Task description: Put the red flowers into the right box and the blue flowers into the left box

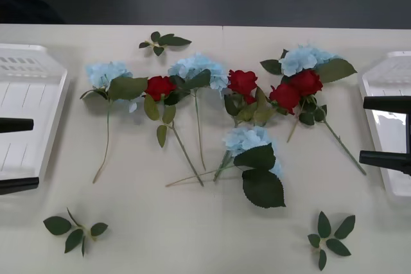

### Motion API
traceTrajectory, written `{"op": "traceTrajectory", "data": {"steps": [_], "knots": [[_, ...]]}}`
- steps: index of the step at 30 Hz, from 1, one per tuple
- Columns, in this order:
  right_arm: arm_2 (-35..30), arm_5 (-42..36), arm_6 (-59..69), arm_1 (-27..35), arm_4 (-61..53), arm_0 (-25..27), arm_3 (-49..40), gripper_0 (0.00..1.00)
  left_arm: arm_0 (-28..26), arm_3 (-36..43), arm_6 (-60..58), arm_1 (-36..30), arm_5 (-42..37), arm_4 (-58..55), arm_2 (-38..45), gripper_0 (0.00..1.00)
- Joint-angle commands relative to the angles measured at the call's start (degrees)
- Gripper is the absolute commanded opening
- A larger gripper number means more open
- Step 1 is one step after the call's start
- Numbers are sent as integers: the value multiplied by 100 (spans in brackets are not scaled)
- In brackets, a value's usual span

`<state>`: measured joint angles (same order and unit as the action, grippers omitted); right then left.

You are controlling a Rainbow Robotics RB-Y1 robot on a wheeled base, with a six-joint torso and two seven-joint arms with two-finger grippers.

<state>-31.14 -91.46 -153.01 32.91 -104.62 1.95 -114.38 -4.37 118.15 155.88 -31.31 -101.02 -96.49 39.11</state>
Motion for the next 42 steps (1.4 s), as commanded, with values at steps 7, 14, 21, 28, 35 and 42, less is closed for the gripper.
{"op": "traceTrajectory", "data": {"steps": [7,14,21,28,35,42], "knots": [[266,216,-199,-13,-6,236,91,100,33,86,-88,90,65,570,-528,100],[1101,1631,-199,1367,-270,236,12,100,552,86,-88,99,276,1783,-958,100],[2068,3169,1098,2817,-454,42,-173,100,806,94,-1402,143,399,2811,-1187,100],[3263,4127,3172,3424,82,-678,-181,100,912,86,-2897,565,794,3690,-1248,100],[4502,4699,5387,3766,1014,-1513,-6,100,1457,-90,-4435,916,794,4921,-1758,100],[5434,4716,7136,3740,1778,-2199,469,100,2151,-1048,-4690,1558,1163,5949,-1837,100]]}}
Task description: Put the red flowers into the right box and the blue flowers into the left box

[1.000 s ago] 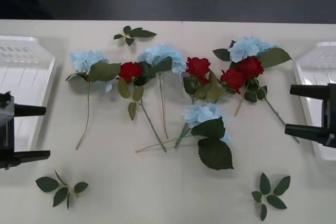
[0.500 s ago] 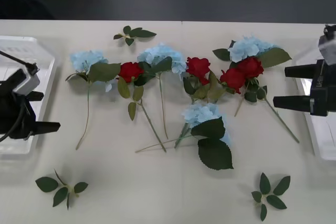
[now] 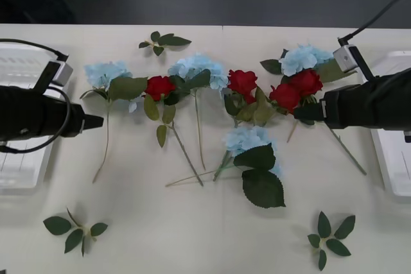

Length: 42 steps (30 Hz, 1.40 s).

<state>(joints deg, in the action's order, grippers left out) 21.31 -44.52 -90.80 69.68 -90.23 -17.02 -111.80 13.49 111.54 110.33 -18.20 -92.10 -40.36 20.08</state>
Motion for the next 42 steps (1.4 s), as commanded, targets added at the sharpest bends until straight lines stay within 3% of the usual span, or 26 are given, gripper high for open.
{"op": "traceTrajectory", "data": {"steps": [1,11,18,27,28,30,32,33,42], "knots": [[269,22,1082,37,445,-363,299,100,435,-528,-143,273,333,423,48,100],[436,-373,1812,-587,1852,-697,1407,100,1112,-2092,-187,291,1116,819,-189,100],[524,-628,1803,-992,2476,-856,1978,100,1200,-2523,-196,300,1432,916,-426,100],[1227,-488,1759,-1290,2801,-1436,2804,100,1261,-2778,-205,300,1687,1030,-690,100],[1306,-479,1741,-1326,2818,-1506,2927,100,1261,-2778,-205,300,1713,1021,-716,94],[1446,-452,1706,-1378,2836,-1638,3094,100,1253,-2778,-205,300,1713,1012,-734,37],[1622,-400,1689,-1396,2880,-1805,3252,100,1253,-2778,-196,300,1713,986,-734,7],[1701,-382,1689,-1414,2906,-1866,3314,100,1253,-2778,-196,291,1722,968,-734,0],[2079,-303,1689,-1730,3108,-2271,3938,100,1253,-2725,-73,291,1722,907,-567,0]]}}
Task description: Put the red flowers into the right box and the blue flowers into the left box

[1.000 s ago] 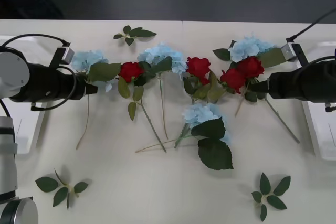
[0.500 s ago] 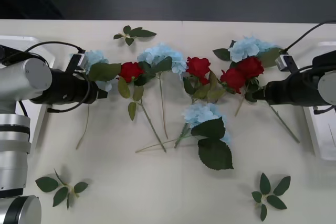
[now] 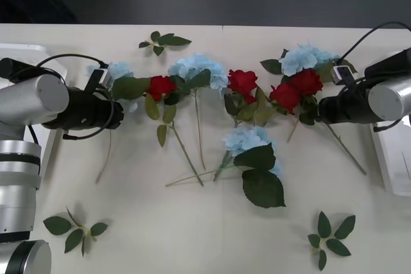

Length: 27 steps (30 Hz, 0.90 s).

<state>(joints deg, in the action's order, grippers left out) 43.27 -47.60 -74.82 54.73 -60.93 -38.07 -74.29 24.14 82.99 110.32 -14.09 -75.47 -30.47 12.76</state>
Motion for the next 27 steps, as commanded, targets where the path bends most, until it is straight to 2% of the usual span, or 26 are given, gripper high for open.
{"op": "traceTrajectory", "data": {"steps": [1,7,14,15,16,17,18,19,20,27], "knots": [[-99,-4,99,-261,231,-183,230,100,188,138,-64,-120,50,-100,201,0],[252,57,126,-314,249,-394,432,100,188,516,-2,-129,-346,-214,579,0],[683,365,169,-437,205,-605,740,100,170,1729,-20,-437,-1813,-275,1124,0],[683,365,143,-463,205,-623,793,97,179,1887,-20,-525,-1989,-337,1203,0],[683,365,143,-481,205,-631,810,80,170,1966,-20,-586,-2077,-363,1255,0],[683,365,134,-498,205,-640,837,51,153,2107,-20,-683,-2200,-451,1352,0],[683,365,126,-516,205,-631,846,28,127,2213,-20,-788,-2288,-530,1440,0],[683,365,126,-516,205,-631,846,16,100,2274,-20,-841,-2314,-583,1493,0],[683,365,117,-516,205,-631,846,0,47,2380,-20,-938,-2332,-680,1589,0],[718,365,117,-516,196,-631,846,0,-278,2485,-28,-1412,-2077,-952,2196,0]]}}
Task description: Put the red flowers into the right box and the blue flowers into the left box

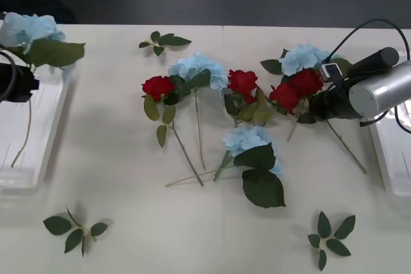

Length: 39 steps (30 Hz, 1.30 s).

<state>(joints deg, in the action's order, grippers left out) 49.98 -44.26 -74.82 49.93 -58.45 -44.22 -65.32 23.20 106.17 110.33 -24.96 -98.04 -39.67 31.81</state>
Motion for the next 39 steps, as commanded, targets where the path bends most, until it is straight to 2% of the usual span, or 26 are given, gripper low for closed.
{"op": "traceTrajectory", "data": {"steps": [1,7,13,18,25,30,32,34,35,36,39], "knots": [[47,32,125,-35,-53,-17,-51,0,-228,159,-29,-378,241,-23,352,0],[47,137,143,0,-53,-17,-51,0,-553,-158,-64,-607,707,135,792,0],[30,383,134,132,-106,62,-218,0,-738,-905,-64,-756,1612,328,950,0],[-173,673,117,281,-88,264,-543,0,-712,-1687,-64,-870,2324,443,818,0],[-463,682,117,342,17,563,-736,0,-483,-2812,-64,-1090,3027,566,598,0],[-533,673,117,439,88,669,-921,0,-457,-2979,-64,-1134,3071,557,528,0],[-630,664,117,501,88,739,-1070,0,-457,-2979,-64,-1143,3071,566,519,18],[-832,550,108,589,88,853,-1290,0,-457,-2979,-64,-1134,3063,548,449,69],[-902,506,108,606,88,880,-1369,0,-457,-2979,-64,-1143,3054,530,422,82],[-1078,357,117,641,88,959,-1519,0,-457,-2970,-64,-1143,3054,486,405,100],[-1675,-197,108,685,97,1196,-1940,0,-457,-2909,-64,-1143,2992,328,343,100]]}}
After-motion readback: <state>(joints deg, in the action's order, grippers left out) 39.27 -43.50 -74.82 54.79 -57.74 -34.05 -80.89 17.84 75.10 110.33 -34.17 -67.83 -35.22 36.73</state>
